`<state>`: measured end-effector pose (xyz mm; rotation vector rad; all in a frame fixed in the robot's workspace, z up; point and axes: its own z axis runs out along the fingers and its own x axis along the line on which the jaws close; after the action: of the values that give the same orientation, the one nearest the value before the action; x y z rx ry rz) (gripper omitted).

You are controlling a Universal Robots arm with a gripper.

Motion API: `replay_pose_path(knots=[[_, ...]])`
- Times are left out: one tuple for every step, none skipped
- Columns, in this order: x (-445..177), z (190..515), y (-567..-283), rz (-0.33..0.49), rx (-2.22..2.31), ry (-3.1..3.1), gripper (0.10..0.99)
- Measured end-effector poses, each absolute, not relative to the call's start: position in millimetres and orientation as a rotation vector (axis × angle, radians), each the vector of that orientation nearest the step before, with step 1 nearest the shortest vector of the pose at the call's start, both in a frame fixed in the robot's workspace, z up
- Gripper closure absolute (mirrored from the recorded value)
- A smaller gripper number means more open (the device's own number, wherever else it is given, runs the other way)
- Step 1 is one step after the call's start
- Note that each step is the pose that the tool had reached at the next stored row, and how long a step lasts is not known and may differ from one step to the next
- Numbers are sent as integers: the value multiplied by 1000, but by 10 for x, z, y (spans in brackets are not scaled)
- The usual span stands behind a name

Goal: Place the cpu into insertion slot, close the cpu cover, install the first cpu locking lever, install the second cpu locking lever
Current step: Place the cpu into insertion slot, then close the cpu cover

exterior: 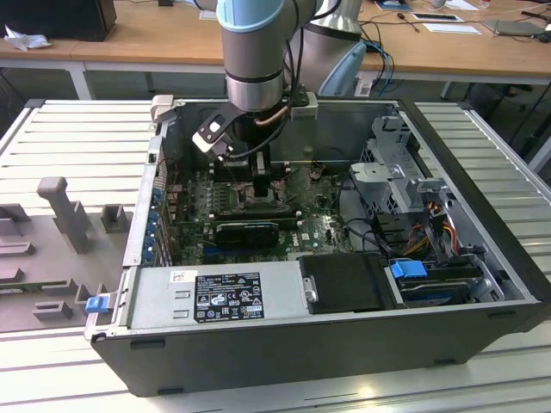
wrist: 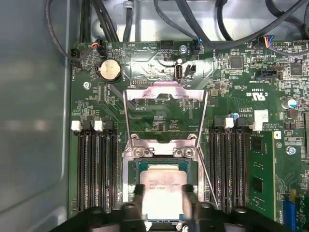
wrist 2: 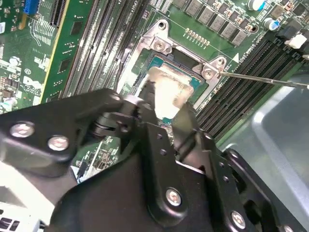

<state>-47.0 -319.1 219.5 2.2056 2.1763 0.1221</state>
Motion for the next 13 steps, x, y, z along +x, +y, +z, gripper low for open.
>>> replay_pose_path(knots=[[-470,2205,-3191,122,2206,2176,745],[-470,2227,-3191,122,2206,2176,808],[-470,2251,-3191,122,2206,2176,980],[-470,2265,-3191,122,2206,2176,980],[-470,2272,-3191,122,2206,2176,980],[-470,2280,-3191,122,2206,2176,980],[-470,2291,-3191,122,2206,2176,980],[-470,2303,-3191,122,2206,2176,980],[-470,2319,-3191,122,2207,2175,980],[-470,2328,-3191,122,2207,2175,980],[-470,2339,-3191,122,2207,2175,980],[-470,2346,-3191,122,2207,2175,980],[-470,2357,-3191,122,2207,2175,980]])
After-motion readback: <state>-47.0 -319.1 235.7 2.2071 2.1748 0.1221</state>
